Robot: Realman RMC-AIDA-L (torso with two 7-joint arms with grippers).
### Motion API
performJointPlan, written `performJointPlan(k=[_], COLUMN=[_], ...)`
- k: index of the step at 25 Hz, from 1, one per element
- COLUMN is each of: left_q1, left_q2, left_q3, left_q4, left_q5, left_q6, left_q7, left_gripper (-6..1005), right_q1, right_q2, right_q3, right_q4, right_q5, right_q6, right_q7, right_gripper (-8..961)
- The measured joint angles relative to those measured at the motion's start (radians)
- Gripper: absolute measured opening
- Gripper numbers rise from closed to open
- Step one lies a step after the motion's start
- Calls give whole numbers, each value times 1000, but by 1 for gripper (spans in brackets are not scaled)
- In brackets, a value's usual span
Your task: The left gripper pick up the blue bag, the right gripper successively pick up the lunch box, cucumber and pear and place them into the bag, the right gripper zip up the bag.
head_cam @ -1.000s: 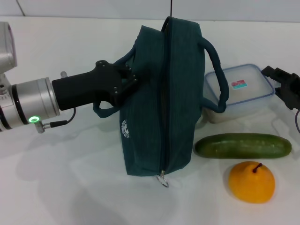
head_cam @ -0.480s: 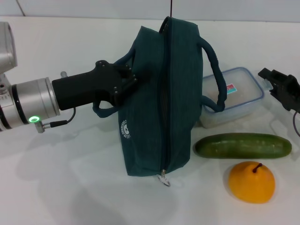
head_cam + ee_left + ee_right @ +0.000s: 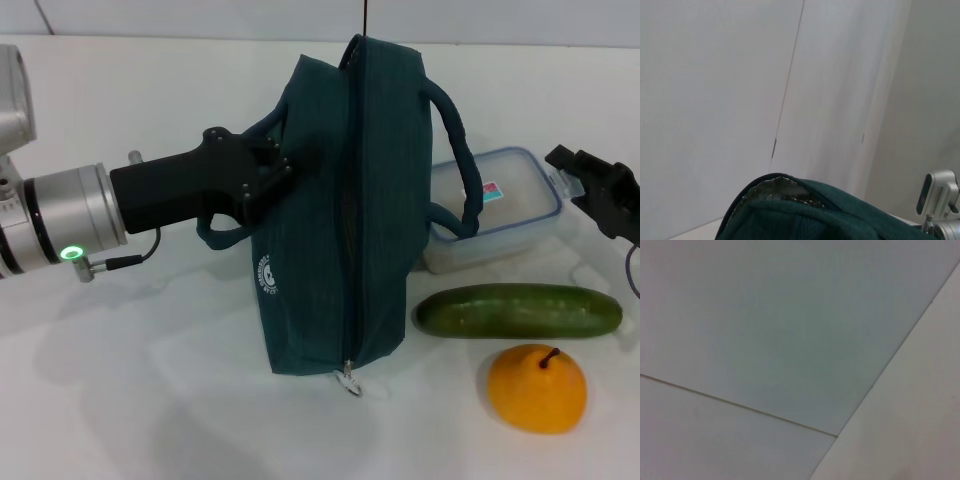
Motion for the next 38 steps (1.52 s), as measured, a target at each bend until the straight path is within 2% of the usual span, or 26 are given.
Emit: performJointPlan(k=[6, 11, 22, 25, 36, 38], left_q1=[0, 0, 4, 5, 4, 3], left_q2=[0, 0, 0, 0, 0, 0], left_q3=[2, 2, 1, 1, 1, 1], left_q4=[1, 1, 0, 0, 0, 0], left_q5=[0, 0, 0, 0, 1, 1], left_q6=[1, 3, 5, 5, 5, 5], left_q7=[0, 0, 0, 0, 1, 1], left_gripper=[40, 40, 40, 40, 41, 41], right_q1=[-17, -3, 2, 3, 13, 14], right_q2=[0, 0, 0, 0, 0, 0], right_q3=[5, -3, -16, -16, -16, -16], right_q4=[0, 5, -1, -1, -1, -1], right_q5=[6, 0, 0, 1, 1, 0], right_q6=[-12, -8, -23, -29, -15, -15], right_q7=[2, 22, 24, 21, 15, 15], right_gripper=[440, 465, 469, 433, 434, 387])
